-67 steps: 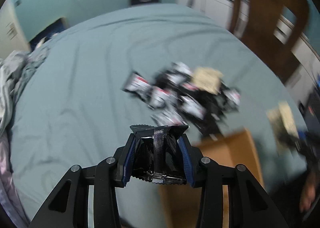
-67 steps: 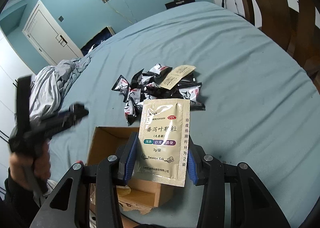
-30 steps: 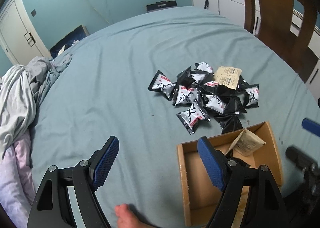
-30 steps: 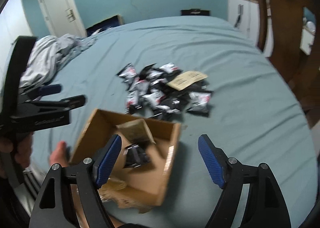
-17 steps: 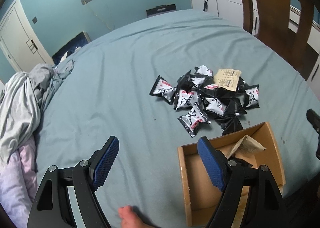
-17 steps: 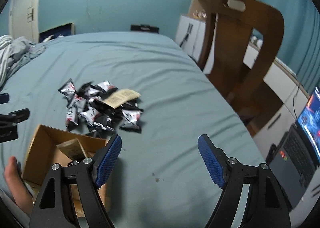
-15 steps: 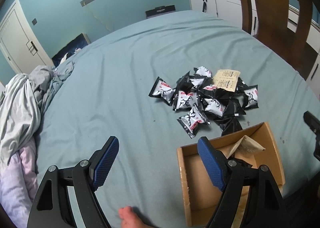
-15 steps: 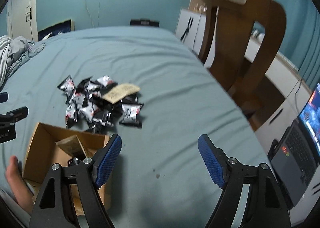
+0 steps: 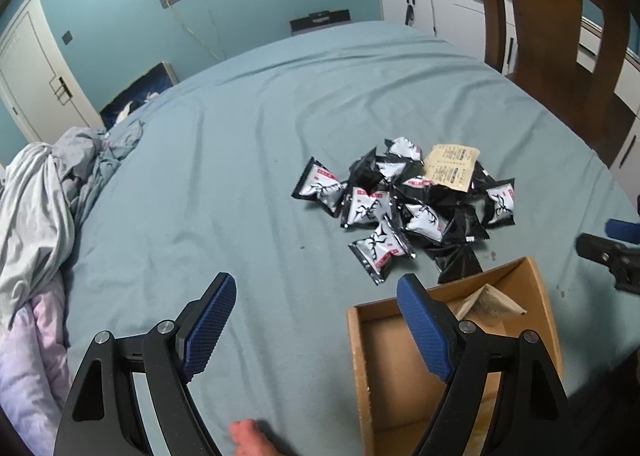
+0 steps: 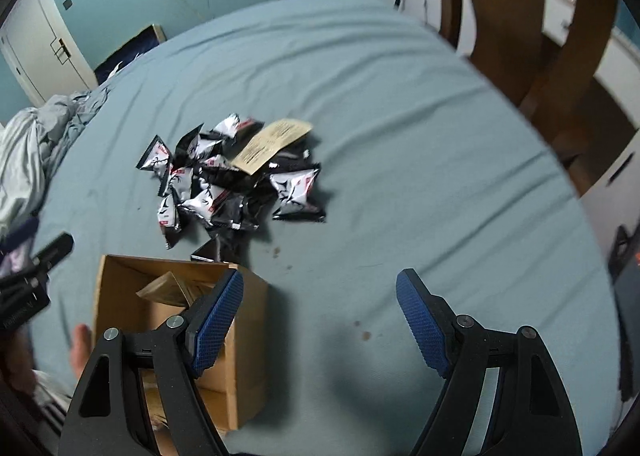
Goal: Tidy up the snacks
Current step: 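Reach into the pile and grasp a white snack packet with the right tool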
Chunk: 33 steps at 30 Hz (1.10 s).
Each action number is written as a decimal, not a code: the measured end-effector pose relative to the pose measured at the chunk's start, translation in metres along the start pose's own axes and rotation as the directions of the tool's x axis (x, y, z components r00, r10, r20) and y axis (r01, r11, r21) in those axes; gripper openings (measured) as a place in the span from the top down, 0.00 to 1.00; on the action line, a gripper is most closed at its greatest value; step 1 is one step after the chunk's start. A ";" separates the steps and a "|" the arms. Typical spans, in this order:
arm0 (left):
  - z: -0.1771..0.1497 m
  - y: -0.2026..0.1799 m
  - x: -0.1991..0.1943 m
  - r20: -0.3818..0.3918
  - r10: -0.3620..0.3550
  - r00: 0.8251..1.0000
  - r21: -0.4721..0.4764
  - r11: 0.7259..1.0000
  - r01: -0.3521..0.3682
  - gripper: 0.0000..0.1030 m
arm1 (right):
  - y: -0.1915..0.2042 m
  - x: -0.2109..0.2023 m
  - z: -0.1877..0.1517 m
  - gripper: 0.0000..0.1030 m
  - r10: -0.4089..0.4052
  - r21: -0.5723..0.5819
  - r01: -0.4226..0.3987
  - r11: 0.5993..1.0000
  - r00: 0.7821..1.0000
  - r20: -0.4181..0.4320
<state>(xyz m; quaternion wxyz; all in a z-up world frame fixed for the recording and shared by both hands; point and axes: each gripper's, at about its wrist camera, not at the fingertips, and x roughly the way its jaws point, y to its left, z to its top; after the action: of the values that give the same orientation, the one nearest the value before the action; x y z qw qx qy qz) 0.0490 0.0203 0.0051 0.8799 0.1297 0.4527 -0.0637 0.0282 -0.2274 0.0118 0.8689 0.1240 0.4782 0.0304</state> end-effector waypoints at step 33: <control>0.024 0.009 0.069 -0.171 -0.149 0.974 -0.137 0.982 0.126 0.16 | 0.007 0.163 0.087 0.72 0.018 -0.034 -0.026 0.999 0.978 -0.210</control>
<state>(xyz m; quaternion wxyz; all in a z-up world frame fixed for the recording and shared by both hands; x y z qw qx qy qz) 0.1103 0.0223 -0.0358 0.8350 0.0477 0.5417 -0.0841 0.1898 -0.2089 -0.0761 0.8155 0.1095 0.5650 0.0616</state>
